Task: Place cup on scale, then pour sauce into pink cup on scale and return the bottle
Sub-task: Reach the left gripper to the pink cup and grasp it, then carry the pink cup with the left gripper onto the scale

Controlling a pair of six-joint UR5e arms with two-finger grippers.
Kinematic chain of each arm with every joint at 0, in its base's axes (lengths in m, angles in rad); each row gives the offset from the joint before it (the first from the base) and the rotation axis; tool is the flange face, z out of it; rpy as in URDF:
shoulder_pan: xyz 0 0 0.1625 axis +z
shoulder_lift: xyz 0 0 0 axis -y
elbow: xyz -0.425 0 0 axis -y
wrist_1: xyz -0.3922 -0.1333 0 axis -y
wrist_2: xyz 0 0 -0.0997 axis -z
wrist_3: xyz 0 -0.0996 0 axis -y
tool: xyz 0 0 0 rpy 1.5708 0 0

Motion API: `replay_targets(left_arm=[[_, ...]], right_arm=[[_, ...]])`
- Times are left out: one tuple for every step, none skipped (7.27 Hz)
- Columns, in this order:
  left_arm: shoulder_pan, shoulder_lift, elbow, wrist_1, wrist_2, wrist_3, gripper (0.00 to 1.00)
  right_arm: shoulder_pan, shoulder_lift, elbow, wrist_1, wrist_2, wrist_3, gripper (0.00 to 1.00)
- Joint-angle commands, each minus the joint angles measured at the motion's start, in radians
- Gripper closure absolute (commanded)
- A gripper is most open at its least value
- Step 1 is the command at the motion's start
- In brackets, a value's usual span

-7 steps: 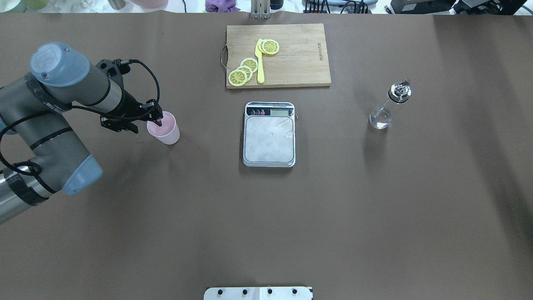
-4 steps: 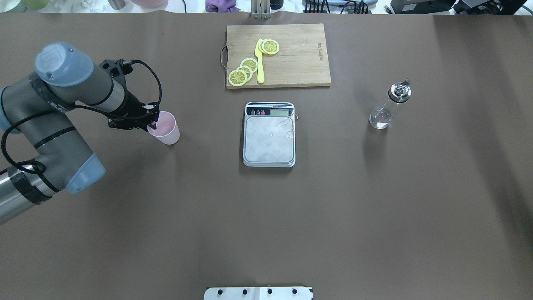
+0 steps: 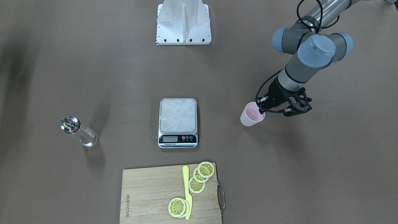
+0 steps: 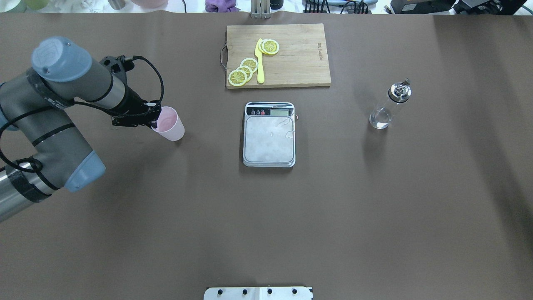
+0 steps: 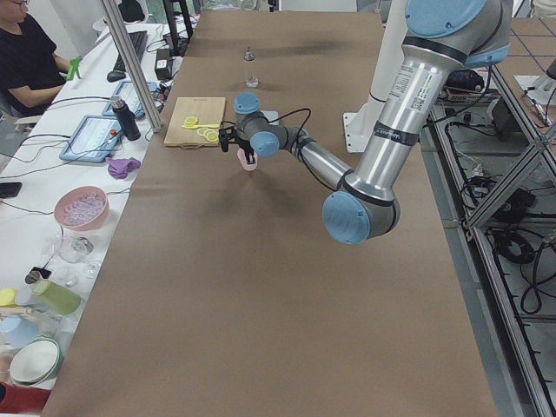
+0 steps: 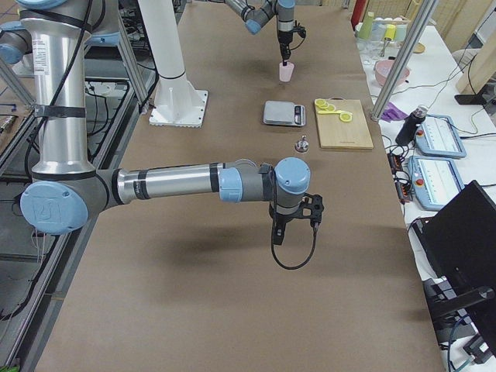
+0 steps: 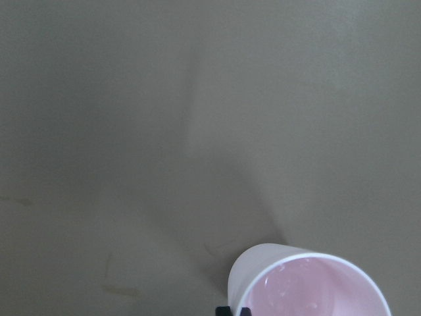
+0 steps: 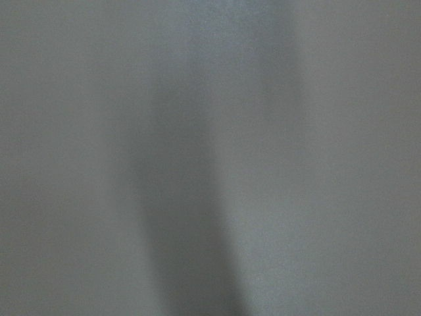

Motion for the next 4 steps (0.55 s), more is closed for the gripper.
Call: replay_targets(left_arm=[[-0.020,-0.093,-0.016,0.099,-0.033,-0.072,1.00],[-0.017,-0.162,-0.016,0.167,-0.033,-0.141,1.00],[-0.013,-0.242,-0.013,0.268,-0.033,-0.198,1.00],[-0.003,-0.309,-0.012,0.354,-0.027,-0.229,1.00]], right_arm=[[-0.002,0.000,0.003,0.000,0.002,-0.002,0.00],[-0.006,0.000,0.009,0.002,0.002,-0.002,0.00],[-0.009,0.000,0.009,0.002,0.001,-0.003,0.00],[-0.009,0.000,0.009,0.002,0.001,-0.003,0.00]])
